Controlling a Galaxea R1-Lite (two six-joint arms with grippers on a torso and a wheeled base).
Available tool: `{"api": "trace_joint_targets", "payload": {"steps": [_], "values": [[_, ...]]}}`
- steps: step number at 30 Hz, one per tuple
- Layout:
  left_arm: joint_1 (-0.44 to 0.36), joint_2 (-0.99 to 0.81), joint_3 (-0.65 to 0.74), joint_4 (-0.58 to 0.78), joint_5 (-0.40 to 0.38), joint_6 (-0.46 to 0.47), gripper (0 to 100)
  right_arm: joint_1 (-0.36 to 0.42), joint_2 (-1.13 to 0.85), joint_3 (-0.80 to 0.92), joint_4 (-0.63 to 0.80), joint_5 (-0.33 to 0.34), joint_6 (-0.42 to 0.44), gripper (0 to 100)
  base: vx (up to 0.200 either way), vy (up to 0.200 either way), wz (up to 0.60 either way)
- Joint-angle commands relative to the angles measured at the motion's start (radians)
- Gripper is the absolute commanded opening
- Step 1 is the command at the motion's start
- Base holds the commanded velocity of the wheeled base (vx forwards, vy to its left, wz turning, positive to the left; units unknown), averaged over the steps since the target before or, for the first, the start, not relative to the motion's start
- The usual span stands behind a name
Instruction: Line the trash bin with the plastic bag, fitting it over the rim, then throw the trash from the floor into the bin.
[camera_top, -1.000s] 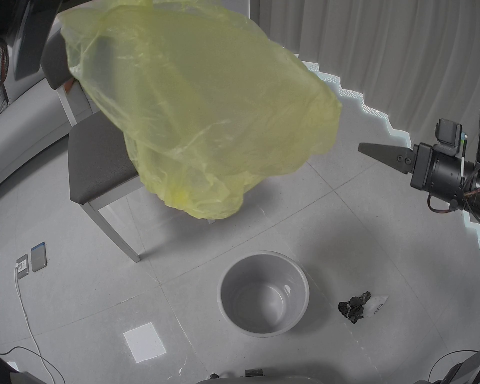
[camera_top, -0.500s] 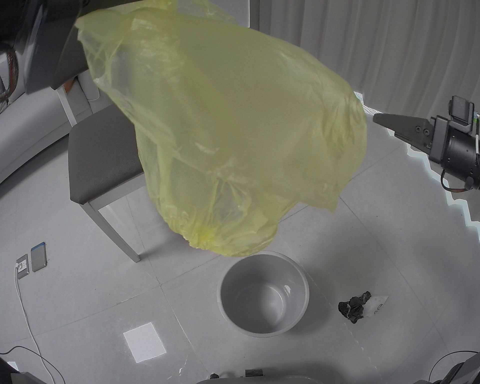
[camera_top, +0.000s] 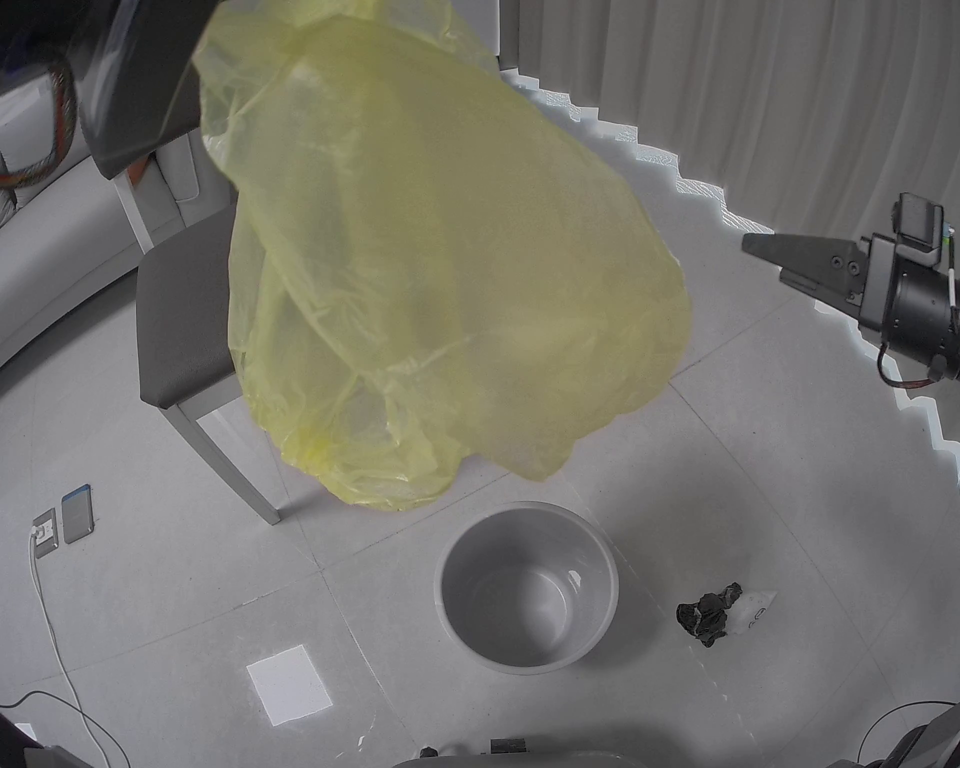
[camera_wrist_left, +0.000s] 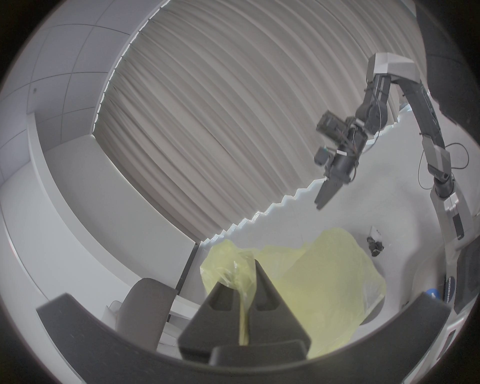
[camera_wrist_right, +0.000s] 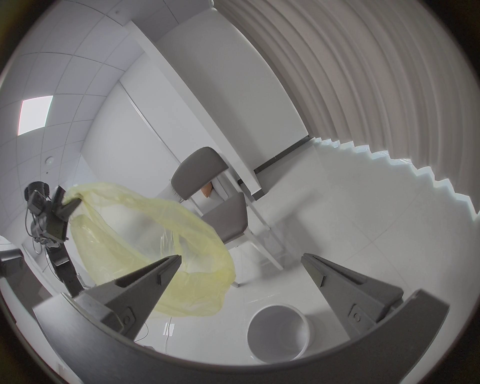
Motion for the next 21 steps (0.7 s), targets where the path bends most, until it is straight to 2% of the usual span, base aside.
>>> {"api": "trace_joint_targets", "payload": {"steps": [1,10,19,21], "values": [[-0.034,0.043,-0.004,-0.030,-0.001,-0.002,0,0.043,0.106,-0.008,-0.004,0.000,0.000,100,0.000,0.000,0.00],[-0.036,0.059,0.002,-0.036,-0.024,-0.004,0,0.066,0.212,-0.014,-0.024,0.001,0.000,100,0.000,0.000,0.00],[-0.034,0.054,0.024,-0.055,-0.030,-0.016,0,0.082,0.173,0.077,-0.024,0.009,-0.003,100,0.000,0.000,0.00],[-0.034,0.054,0.051,-0.105,-0.032,-0.016,0,0.085,0.172,0.083,-0.025,0.007,-0.001,100,0.000,0.000,0.00]]}}
